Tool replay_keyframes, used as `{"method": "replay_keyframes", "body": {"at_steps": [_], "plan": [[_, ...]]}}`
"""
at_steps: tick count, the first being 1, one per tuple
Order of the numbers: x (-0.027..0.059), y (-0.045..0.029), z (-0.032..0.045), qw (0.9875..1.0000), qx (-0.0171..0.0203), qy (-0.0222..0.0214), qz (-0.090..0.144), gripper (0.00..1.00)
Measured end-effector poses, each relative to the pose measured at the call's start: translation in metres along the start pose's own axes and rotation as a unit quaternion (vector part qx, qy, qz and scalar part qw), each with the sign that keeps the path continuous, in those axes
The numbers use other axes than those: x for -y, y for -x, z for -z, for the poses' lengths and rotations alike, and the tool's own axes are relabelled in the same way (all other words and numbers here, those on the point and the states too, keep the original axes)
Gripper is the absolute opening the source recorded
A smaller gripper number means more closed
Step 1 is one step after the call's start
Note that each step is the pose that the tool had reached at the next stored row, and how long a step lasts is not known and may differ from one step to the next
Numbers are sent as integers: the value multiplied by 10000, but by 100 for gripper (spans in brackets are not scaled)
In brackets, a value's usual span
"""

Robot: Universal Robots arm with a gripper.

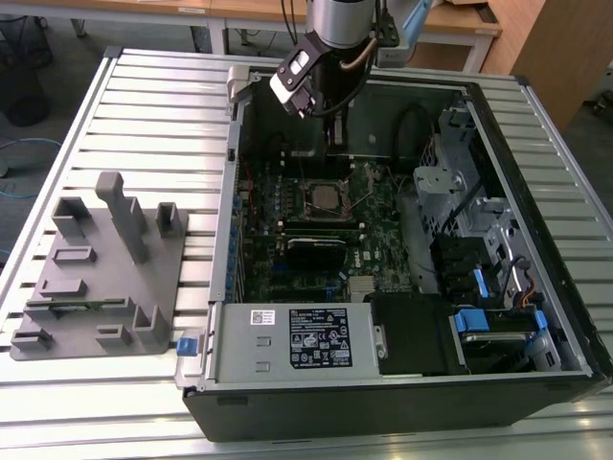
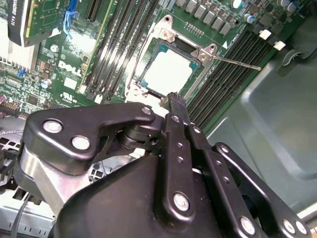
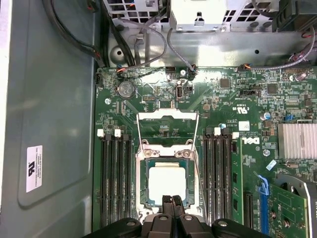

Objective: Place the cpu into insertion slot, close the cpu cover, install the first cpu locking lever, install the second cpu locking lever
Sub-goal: 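Close the cpu cover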

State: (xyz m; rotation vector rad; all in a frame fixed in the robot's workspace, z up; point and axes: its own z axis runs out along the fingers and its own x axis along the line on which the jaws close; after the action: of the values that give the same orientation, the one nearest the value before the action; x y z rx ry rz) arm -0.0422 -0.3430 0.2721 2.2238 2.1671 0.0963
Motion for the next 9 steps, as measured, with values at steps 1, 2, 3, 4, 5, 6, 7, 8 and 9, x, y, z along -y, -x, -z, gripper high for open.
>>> {"method": "replay_keyframes", "body": {"at_steps": [1, 2, 3, 4, 5, 6, 7, 8, 9], "plan": [[0, 0, 0, 10000, 0, 0, 0, 10], [0, 0, 0, 10000, 0, 0, 0, 10], [0, 0, 1, 10000, 1, -1, 0, 10], [0, 0, 1, 10000, 1, -1, 0, 10], [0, 0, 1, 10000, 1, 0, 0, 10], [-3, 0, 1, 10000, 1, 0, 1, 10], [-11, 0, 1, 10000, 2, -1, 1, 10], [-20, 0, 0, 10000, 2, -1, 1, 10], [-31, -1, -1, 10000, 2, -1, 0, 10]]}}
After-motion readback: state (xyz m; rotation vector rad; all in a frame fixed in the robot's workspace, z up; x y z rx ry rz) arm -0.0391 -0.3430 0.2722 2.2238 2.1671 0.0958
